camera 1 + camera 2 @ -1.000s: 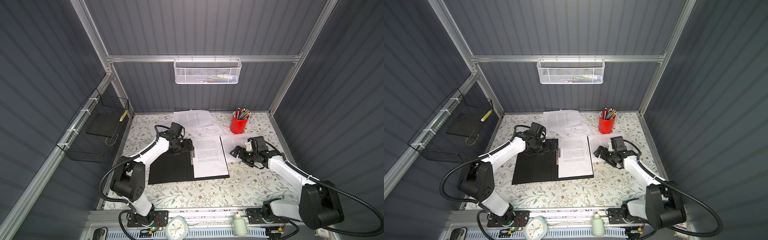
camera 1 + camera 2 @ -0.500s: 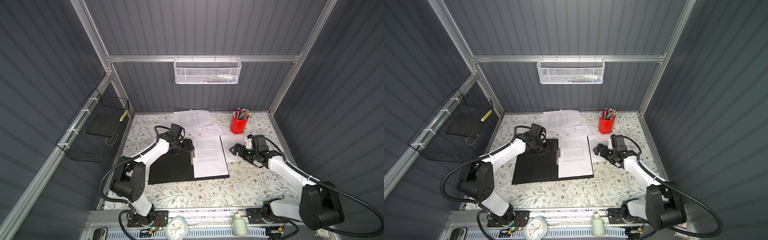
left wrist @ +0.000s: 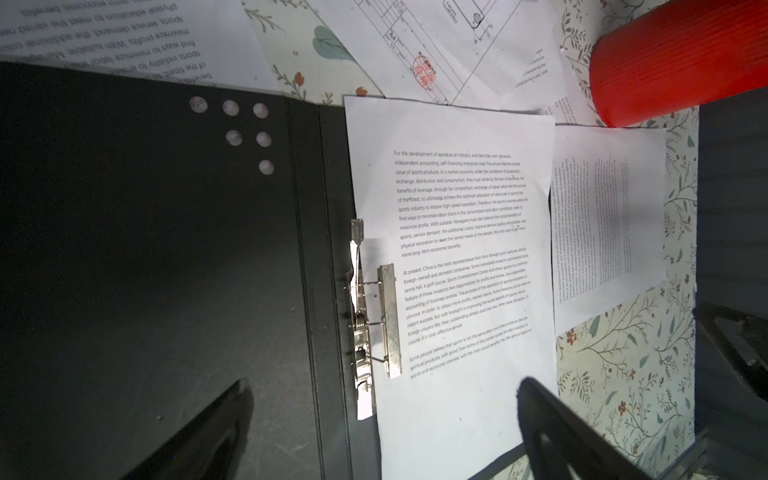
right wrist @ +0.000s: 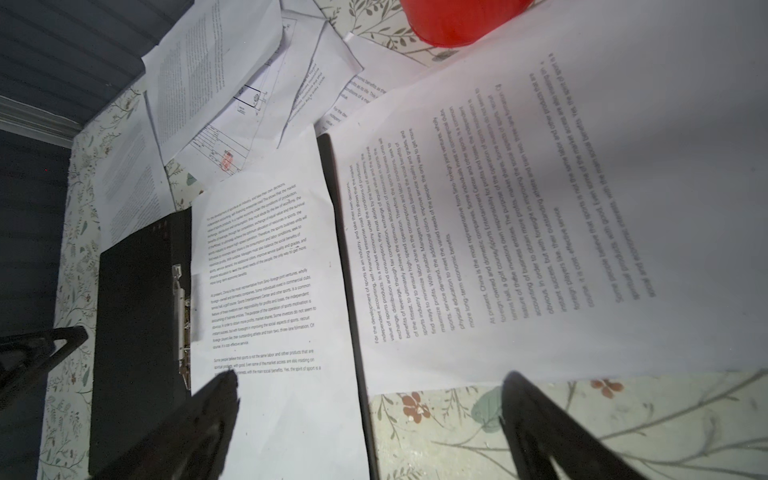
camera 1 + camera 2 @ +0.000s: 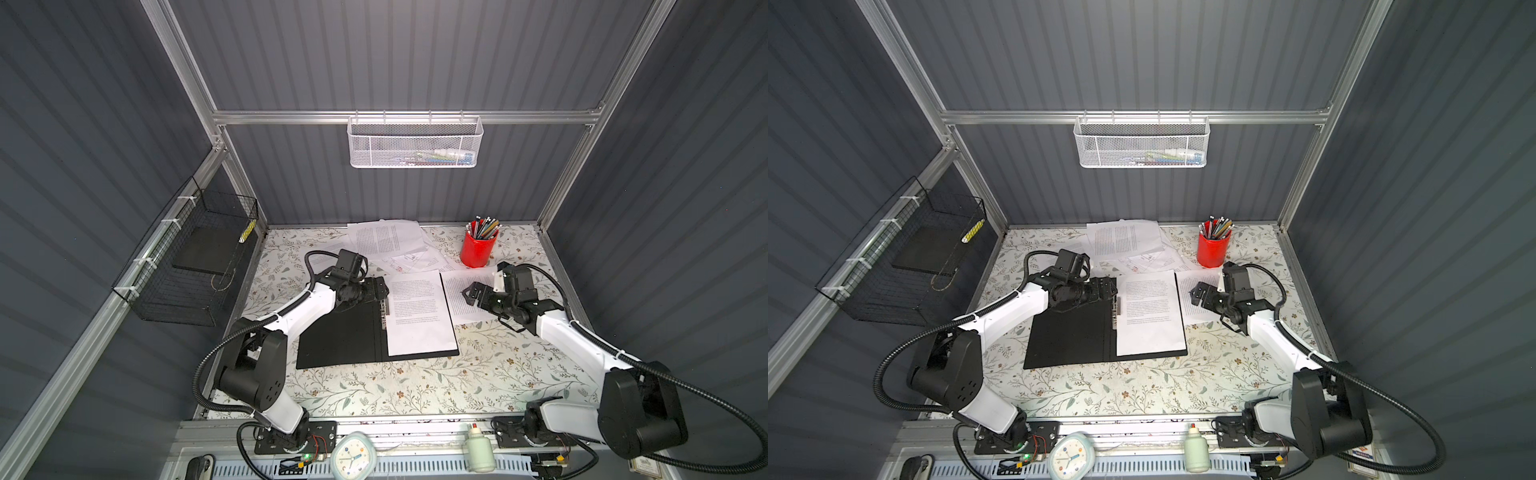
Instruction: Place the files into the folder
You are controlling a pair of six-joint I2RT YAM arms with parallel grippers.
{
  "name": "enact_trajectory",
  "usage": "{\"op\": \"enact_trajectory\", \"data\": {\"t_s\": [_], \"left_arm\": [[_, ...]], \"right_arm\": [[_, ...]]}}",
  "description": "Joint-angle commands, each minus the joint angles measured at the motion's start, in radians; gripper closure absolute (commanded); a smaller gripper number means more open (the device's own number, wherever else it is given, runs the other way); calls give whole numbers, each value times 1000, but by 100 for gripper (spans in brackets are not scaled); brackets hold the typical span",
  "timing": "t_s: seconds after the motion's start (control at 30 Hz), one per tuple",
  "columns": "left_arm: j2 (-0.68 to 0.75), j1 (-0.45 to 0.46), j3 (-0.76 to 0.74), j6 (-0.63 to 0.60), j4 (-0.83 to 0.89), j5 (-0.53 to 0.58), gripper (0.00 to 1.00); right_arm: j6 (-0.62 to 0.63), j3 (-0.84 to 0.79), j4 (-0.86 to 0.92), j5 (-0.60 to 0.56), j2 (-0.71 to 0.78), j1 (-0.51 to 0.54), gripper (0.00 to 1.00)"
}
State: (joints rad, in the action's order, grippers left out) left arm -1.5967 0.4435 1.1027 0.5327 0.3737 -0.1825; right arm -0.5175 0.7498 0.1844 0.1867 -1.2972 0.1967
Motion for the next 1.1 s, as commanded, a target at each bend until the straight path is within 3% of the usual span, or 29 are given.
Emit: {"op": "enact_trajectory", "data": {"t_s": [0.0, 0.4, 0.5, 0.87, 1.07], "left_arm": [[31, -3, 5, 4, 10, 16, 0], [33, -2, 9, 17, -4, 3, 0], [12, 10, 35, 10, 21, 0, 0], [-213, 278, 385, -37, 149, 42, 0], [-380, 391, 549, -28, 176, 51, 0]], "right_arm": [[16, 21, 15, -36, -5, -12, 1], [29, -3, -1, -15, 28, -37, 1], [11, -8, 5, 7, 31, -88, 1], [-134, -47, -29, 158, 5, -372, 1], [-157, -67, -59, 202, -34, -435, 1]]}}
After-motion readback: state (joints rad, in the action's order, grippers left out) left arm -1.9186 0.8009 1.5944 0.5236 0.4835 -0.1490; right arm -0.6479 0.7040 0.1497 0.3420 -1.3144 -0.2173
